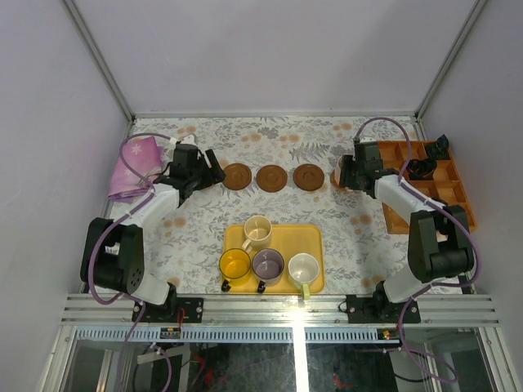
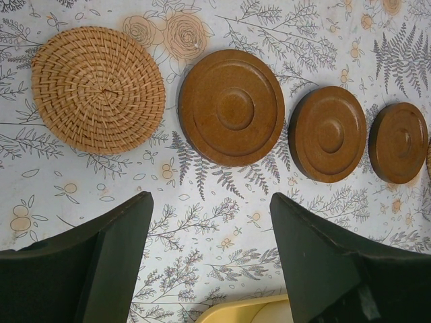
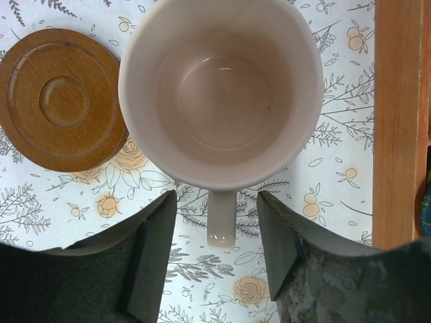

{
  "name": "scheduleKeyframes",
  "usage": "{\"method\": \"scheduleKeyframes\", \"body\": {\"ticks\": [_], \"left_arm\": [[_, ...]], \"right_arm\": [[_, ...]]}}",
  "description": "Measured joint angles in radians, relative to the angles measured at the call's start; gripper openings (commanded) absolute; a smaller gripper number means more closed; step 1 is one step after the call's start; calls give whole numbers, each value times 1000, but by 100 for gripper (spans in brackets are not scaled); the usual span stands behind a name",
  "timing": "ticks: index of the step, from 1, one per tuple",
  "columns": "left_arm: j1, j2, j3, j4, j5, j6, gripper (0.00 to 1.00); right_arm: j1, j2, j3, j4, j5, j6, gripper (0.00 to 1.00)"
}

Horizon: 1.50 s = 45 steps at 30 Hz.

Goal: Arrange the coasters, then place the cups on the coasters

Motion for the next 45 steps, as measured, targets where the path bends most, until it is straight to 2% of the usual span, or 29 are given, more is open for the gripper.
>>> {"method": "scheduleKeyframes", "body": {"ticks": [12, 17, 27, 34, 40, 45], "left_arm": [[0, 0, 0, 0, 3, 0, 70], [0, -2, 0, 0, 4, 0, 70], [0, -32, 0, 0, 31, -1, 72], [-10, -34, 0, 0, 48, -2, 73], [-33, -34, 0, 0, 50, -6, 73], [-40, -35, 0, 0, 53, -13, 73]], "right_arm": [[0, -107, 0, -35, 32, 16, 79], [0, -255, -1, -66, 39, 27, 100], [31, -497, -62, -163, -114, 73, 99], [285, -639, -153, -297, -133, 130, 99], [391, -748, -233, -398, -157, 184, 100], [468, -754, -243, -461, -180, 197, 100]]}}
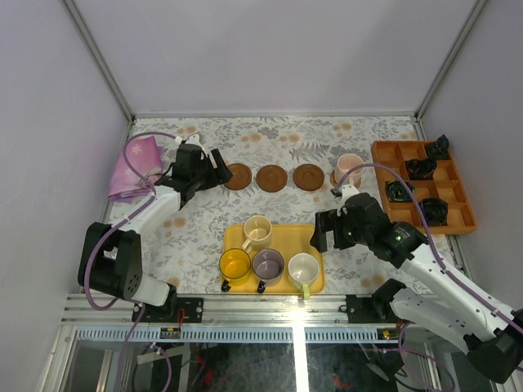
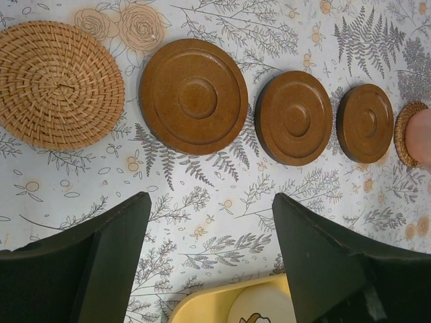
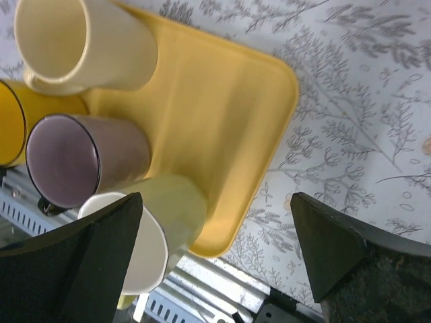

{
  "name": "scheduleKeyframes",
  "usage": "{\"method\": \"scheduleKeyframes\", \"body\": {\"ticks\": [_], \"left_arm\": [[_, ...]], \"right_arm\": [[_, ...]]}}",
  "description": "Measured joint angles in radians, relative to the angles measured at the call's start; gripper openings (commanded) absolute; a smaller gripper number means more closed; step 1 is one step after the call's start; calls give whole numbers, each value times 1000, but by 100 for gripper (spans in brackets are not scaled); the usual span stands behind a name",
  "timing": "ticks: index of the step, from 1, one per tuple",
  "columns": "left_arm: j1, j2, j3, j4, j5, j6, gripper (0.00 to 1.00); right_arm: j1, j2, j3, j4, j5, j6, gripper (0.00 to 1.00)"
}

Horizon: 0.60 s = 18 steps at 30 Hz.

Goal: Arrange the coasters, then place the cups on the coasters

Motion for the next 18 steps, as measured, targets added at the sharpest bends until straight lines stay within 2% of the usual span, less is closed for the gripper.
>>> {"method": "scheduleKeyframes", "body": {"ticks": [2, 10, 18], "left_arm": [[-1, 0, 0, 0, 0, -2, 73], [-1, -10, -6, 0, -1, -6, 73], [-1, -14, -18, -1, -2, -10, 74]], "right_arm": [[26, 10, 0, -11, -7, 0, 99], [135, 134, 16, -48, -8, -6, 78], [205, 217, 39, -58, -9, -13, 45]]}}
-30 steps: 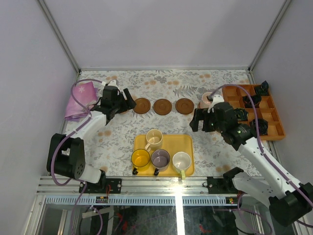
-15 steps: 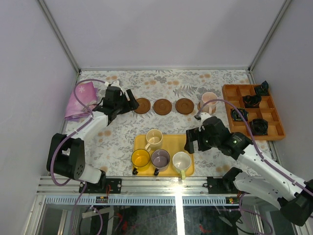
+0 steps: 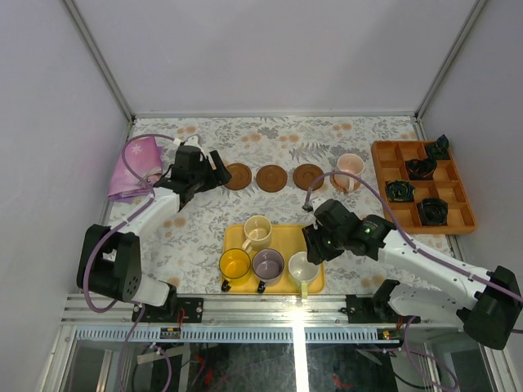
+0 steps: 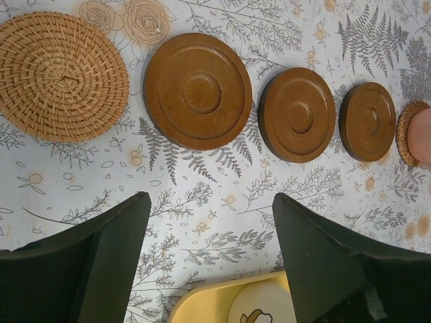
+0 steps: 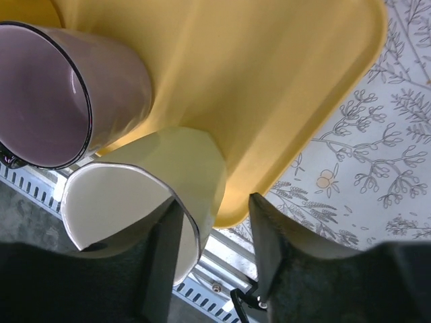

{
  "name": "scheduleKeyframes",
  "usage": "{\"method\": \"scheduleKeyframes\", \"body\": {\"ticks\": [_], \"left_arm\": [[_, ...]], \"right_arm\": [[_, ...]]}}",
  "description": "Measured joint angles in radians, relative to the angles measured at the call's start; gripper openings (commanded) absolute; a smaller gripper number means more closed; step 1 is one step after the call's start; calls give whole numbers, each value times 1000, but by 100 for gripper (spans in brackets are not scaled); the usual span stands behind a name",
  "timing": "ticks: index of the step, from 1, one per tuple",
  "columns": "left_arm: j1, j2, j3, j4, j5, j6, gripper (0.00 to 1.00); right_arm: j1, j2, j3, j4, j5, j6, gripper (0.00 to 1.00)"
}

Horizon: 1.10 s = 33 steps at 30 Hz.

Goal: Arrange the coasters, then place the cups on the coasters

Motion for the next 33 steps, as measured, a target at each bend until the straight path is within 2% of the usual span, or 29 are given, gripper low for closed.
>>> {"method": "scheduleKeyframes", "body": {"ticks": [3, 5, 8, 13, 25, 33], "left_arm": [[0, -4, -2, 0, 0, -1, 74], [0, -6, -2, 0, -1, -1, 74], [0, -10, -2, 0, -5, -1, 74], [0, -10, -7, 0, -6, -2, 74], [0, -10, -8, 2, -7, -8, 74], [0, -10, -18, 5, -8, -14, 73]], "right_arm": [[14, 24, 2, -5, 1, 0, 40], [20, 33, 2, -8, 1, 0, 32], [26, 43, 2, -9, 0, -3, 15], [33, 81, 23, -19, 28, -20, 4], [38, 204, 152, -32, 202, -182, 6], [38, 231, 163, 23, 277, -333, 13]]}}
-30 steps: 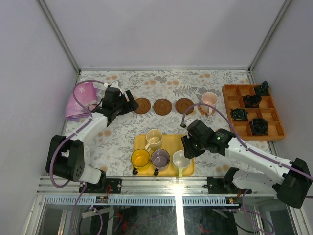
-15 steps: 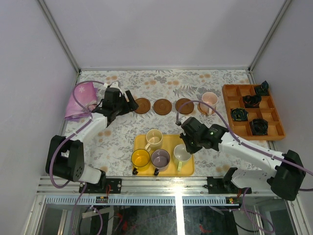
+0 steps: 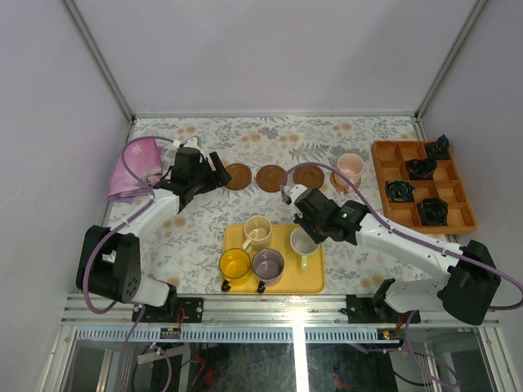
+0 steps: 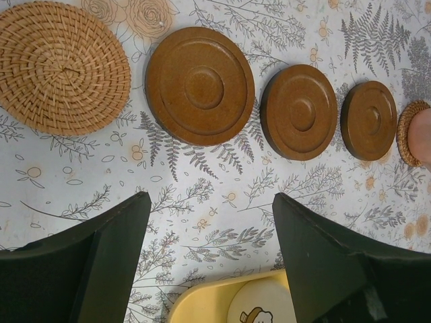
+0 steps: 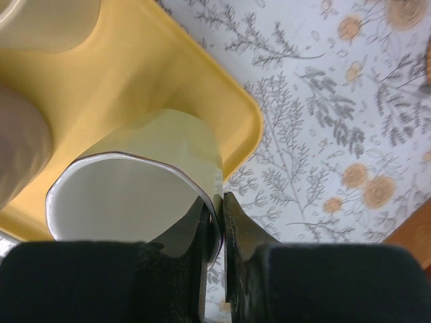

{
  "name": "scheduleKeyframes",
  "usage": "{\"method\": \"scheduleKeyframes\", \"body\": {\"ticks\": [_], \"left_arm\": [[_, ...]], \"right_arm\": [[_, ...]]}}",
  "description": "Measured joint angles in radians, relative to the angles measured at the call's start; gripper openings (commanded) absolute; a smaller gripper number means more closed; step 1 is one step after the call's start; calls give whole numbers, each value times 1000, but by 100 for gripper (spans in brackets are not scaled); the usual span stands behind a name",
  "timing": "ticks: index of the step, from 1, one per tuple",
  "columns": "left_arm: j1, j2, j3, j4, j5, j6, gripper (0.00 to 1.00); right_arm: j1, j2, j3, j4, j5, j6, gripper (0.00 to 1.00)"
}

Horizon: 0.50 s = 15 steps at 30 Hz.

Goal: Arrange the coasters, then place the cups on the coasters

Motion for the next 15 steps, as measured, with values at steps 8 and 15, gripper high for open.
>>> {"method": "scheduleKeyframes", "body": {"ticks": [8, 15], "left_arm": [[0, 0, -4, 0, 0, 0, 74], [0, 0, -6, 0, 0, 0, 73]], "right_arm": [[0, 9, 0, 88, 44, -90, 52], [0, 9, 0, 135, 68, -97, 68]]}}
